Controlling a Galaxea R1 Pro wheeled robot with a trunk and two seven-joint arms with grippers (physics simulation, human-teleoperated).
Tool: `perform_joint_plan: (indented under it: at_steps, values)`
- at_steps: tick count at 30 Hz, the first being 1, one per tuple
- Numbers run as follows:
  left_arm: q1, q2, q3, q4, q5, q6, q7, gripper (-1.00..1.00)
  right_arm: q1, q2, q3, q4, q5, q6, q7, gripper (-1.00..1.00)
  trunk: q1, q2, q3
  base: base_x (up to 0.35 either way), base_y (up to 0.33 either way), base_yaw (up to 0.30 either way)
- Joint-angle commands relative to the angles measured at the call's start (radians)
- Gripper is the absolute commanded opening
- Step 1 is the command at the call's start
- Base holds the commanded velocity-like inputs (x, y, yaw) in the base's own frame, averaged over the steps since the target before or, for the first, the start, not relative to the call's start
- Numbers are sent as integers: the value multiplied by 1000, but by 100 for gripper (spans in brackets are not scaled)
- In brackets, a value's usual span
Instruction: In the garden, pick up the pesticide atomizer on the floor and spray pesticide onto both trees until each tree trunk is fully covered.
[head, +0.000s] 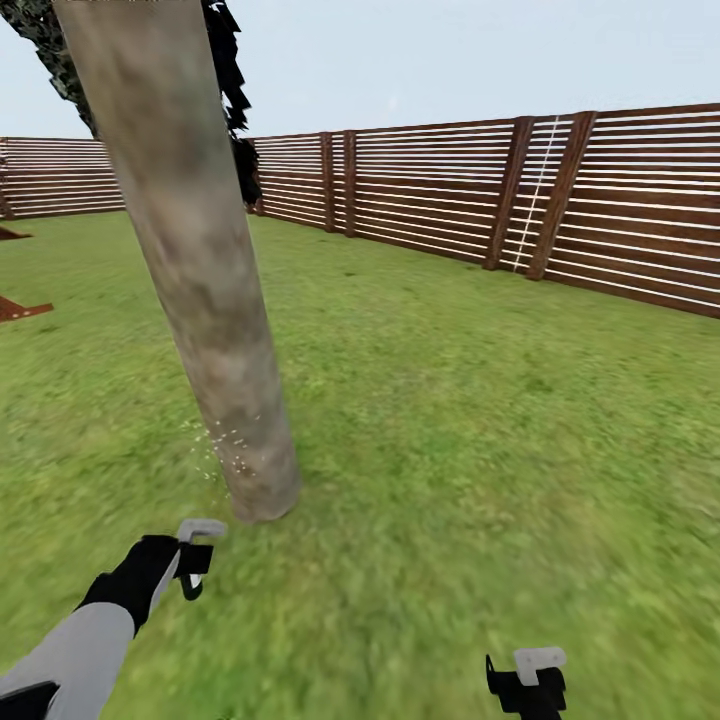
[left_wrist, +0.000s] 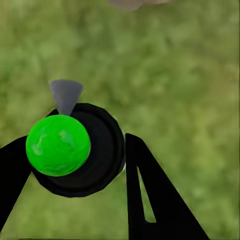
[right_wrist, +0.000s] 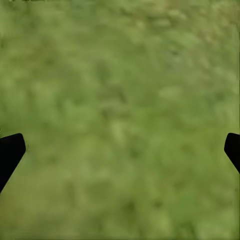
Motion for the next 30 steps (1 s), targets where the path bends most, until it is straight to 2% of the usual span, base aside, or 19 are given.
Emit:
perform_joint_plan:
  at_steps: [1, 3, 10, 13, 17, 30]
  values:
    - [0, 0, 7, -2, -12, 2, 1, -100, -1, 0, -4, 1, 11, -2, -6, 100, 0, 0, -1, 0, 0, 243]
    - [1, 7, 7, -1, -11, -3, 31, -100, -1, 0, -4, 1, 11, -2, -6, 100, 0, 0, -1, 0, 0, 267]
    - [2, -5, 7, -1, -6, -34, 41, -100, -1, 0, -4, 1, 11, -2, -6, 100, 0, 0, -1, 0, -35, 163]
    - [3, -21, 8, -2, 13, -41, 42, -100, -1, 0, -5, 1, 11, -2, -6, 100, 0, 0, -1, 19, -244, 7]
    - [3, -38, 8, -4, 20, -43, 43, -100, -1, 0, -5, 1, 11, -2, -7, 100, 0, 0, -1, 65, -269, 0]
    - [2, -40, 10, -17, 21, -43, 44, -100, -1, 0, -5, 1, 11, -2, -6, 100, 0, 0, -1, 94, -267, 0]
